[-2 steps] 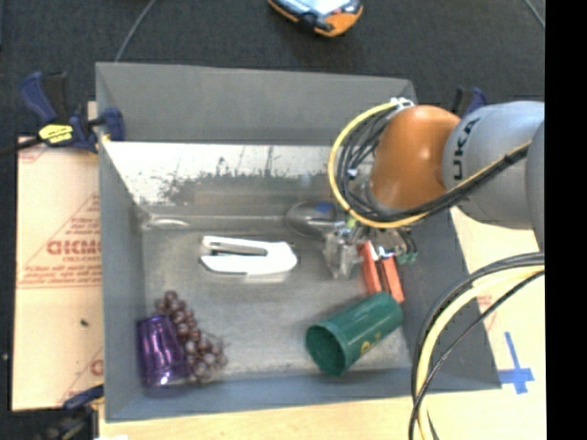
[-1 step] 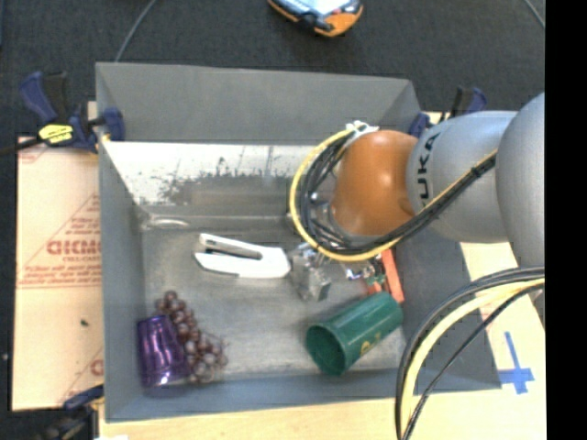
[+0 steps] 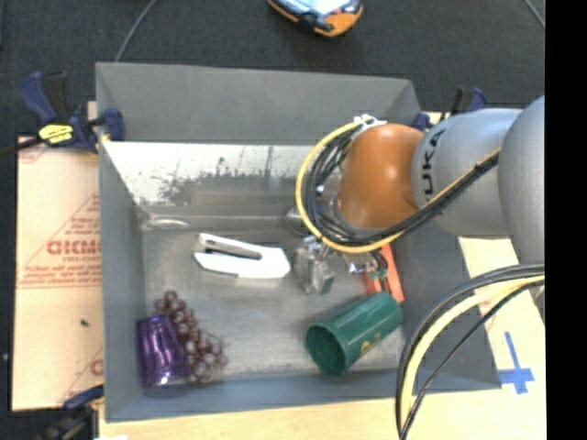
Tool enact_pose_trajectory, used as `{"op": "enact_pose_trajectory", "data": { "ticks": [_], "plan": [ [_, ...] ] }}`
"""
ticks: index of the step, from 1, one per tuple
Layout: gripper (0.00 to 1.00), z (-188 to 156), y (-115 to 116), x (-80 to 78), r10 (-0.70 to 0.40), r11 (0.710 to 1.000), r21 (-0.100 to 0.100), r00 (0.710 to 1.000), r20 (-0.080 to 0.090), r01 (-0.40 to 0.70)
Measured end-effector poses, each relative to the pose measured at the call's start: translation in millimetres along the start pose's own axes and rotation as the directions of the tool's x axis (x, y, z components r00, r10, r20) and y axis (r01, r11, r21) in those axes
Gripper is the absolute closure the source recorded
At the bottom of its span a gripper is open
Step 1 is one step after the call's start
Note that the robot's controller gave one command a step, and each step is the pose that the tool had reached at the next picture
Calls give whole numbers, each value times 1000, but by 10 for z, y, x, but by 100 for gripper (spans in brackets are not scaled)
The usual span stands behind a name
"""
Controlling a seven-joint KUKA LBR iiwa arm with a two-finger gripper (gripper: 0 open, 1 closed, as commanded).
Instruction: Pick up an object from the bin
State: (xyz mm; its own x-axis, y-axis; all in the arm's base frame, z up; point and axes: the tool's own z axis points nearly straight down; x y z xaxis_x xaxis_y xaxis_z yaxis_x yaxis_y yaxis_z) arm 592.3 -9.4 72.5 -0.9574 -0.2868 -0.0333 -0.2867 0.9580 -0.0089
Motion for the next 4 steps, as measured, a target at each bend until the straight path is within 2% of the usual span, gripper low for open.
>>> {"op": "enact_pose_trajectory", "data": {
  "ticks": [1,2,3,4],
  "plan": [
    [100,-40,-92,-18,199,980,4,980,1,-199],
    [100,-825,-74,12,-29,1000,5,1000,4,29],
    [100,-340,504,188,284,959,2,959,2,-284],
    [100,-274,89,195,111,994,7,994,11,-111]
  ]
}}
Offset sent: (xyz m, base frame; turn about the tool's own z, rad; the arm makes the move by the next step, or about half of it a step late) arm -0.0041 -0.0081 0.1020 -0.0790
